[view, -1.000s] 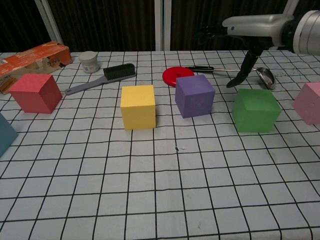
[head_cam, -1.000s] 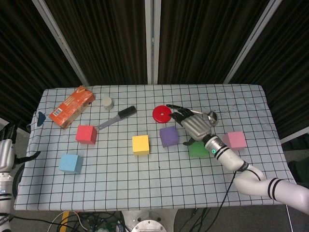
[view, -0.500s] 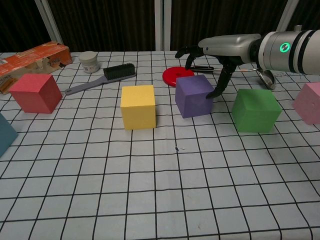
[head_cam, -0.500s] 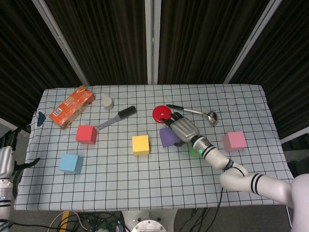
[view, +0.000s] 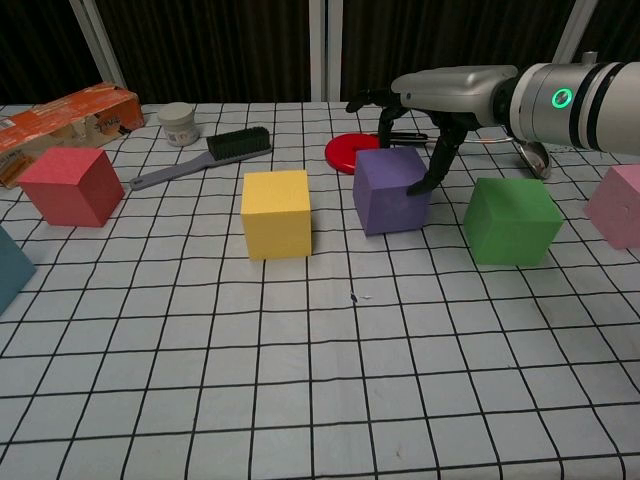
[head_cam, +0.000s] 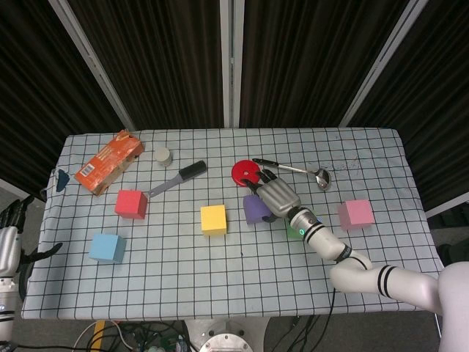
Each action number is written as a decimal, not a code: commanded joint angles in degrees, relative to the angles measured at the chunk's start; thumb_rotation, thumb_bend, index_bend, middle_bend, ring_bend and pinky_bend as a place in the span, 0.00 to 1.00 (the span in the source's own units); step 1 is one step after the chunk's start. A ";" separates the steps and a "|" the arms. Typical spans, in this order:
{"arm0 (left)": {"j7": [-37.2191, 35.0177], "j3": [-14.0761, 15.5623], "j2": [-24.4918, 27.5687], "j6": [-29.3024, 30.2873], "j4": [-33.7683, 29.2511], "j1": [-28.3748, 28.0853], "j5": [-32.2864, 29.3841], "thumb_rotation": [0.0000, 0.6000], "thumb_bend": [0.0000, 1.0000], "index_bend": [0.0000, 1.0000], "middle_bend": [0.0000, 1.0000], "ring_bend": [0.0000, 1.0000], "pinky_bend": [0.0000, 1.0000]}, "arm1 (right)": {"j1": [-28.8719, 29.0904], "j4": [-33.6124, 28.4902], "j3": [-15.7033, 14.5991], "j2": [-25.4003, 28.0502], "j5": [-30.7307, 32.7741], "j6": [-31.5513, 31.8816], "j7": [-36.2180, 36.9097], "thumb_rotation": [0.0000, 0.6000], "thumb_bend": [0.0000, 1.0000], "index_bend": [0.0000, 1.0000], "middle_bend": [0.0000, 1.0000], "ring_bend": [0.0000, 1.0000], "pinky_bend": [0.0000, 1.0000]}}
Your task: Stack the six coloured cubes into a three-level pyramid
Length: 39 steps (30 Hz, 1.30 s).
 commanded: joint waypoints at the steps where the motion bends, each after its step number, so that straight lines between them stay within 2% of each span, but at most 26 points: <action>1: -0.49 -0.03 0.14 0.22 -0.06 0.25 0.49 1.00 0.00 0.04 0.08 0.00 0.06 | -0.18 -3.97 0.53 1.61 2.08 2.50 -2.60 1.00 0.17 0.00 0.47 0.03 0.00; 7: -2.11 0.44 0.47 -0.19 0.28 0.68 1.59 1.00 0.00 0.04 0.08 0.00 0.06 | 1.34 -10.38 0.09 2.76 12.01 5.63 -11.37 1.00 0.17 0.00 0.48 0.03 0.00; 10: -2.65 0.54 0.57 -0.51 0.54 0.74 1.94 1.00 0.00 0.04 0.08 0.00 0.06 | 2.53 -12.17 -0.45 1.37 16.86 8.63 -15.98 1.00 0.17 0.00 0.48 0.03 0.00; 15: -4.11 0.75 0.76 -1.00 1.02 0.82 2.64 1.00 0.00 0.04 0.08 0.00 0.06 | 4.22 -13.42 -0.58 -1.31 22.67 11.45 -19.69 1.00 0.17 0.00 0.48 0.03 0.00; 39: -7.70 0.71 0.49 -2.86 3.45 1.09 3.03 1.00 0.00 0.04 0.08 0.00 0.06 | 7.68 -12.05 -0.74 -6.30 27.15 13.87 -22.41 1.00 0.17 0.00 0.48 0.04 0.00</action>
